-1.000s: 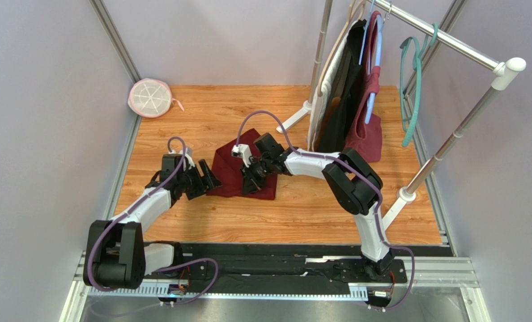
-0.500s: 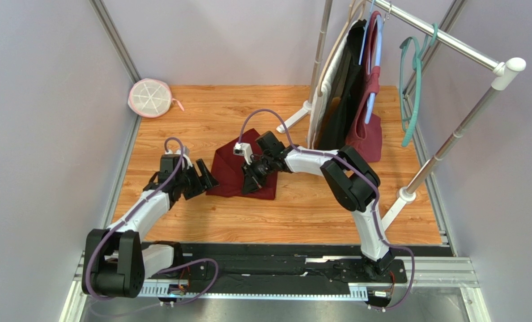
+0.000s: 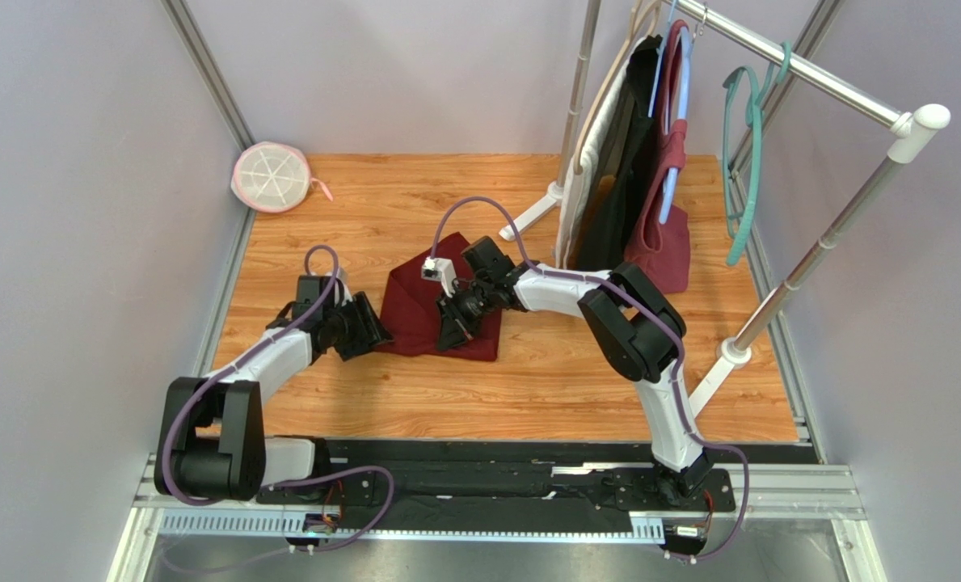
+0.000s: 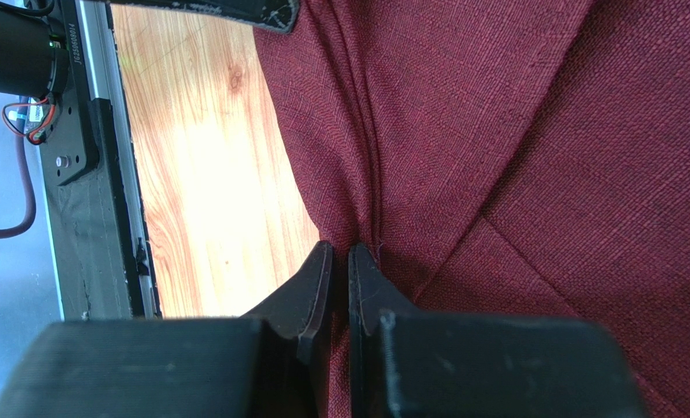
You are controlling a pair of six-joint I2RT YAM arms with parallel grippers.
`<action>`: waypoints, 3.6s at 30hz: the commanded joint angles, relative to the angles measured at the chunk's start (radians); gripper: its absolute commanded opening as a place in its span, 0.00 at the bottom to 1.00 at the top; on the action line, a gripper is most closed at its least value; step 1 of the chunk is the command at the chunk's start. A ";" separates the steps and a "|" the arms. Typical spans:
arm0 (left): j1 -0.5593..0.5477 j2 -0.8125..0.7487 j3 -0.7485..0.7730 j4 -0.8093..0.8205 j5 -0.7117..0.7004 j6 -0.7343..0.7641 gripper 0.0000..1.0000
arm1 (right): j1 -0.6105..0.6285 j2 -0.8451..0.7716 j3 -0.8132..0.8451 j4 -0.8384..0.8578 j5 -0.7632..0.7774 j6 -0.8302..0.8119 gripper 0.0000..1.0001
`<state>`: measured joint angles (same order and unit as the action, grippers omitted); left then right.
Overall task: Fold the napkin, place the utensils inside, and roll it up
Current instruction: Roll the napkin with the utensil
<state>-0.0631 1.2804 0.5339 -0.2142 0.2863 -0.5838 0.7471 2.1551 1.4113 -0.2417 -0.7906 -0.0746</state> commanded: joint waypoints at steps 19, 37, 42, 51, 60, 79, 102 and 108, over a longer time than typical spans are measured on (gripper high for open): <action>0.003 0.172 0.209 -0.151 0.033 0.062 0.08 | 0.041 -0.076 0.011 -0.177 0.235 -0.002 0.27; 0.003 0.255 0.293 -0.215 0.079 0.082 0.00 | 0.371 -0.268 -0.259 0.350 0.896 -0.252 0.51; 0.003 0.258 0.294 -0.218 0.080 0.084 0.00 | 0.396 -0.221 -0.293 0.432 0.987 -0.312 0.51; 0.003 0.260 0.296 -0.218 0.080 0.087 0.00 | 0.403 -0.126 -0.295 0.492 1.085 -0.401 0.50; 0.003 0.258 0.290 -0.195 0.106 0.088 0.00 | 0.383 -0.064 -0.244 0.325 1.010 -0.344 0.27; 0.008 -0.147 0.158 -0.180 -0.133 0.041 0.69 | 0.176 -0.068 -0.085 -0.139 0.272 0.044 0.00; -0.129 -0.227 -0.045 0.208 -0.001 0.062 0.70 | -0.023 0.268 0.169 -0.306 -0.154 0.252 0.00; -0.148 -0.178 -0.035 0.250 0.031 0.012 0.70 | -0.064 0.315 0.186 -0.294 -0.194 0.302 0.00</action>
<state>-0.1921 1.0752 0.4904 -0.0132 0.3130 -0.5365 0.7006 2.3737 1.6226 -0.4377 -1.0988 0.2150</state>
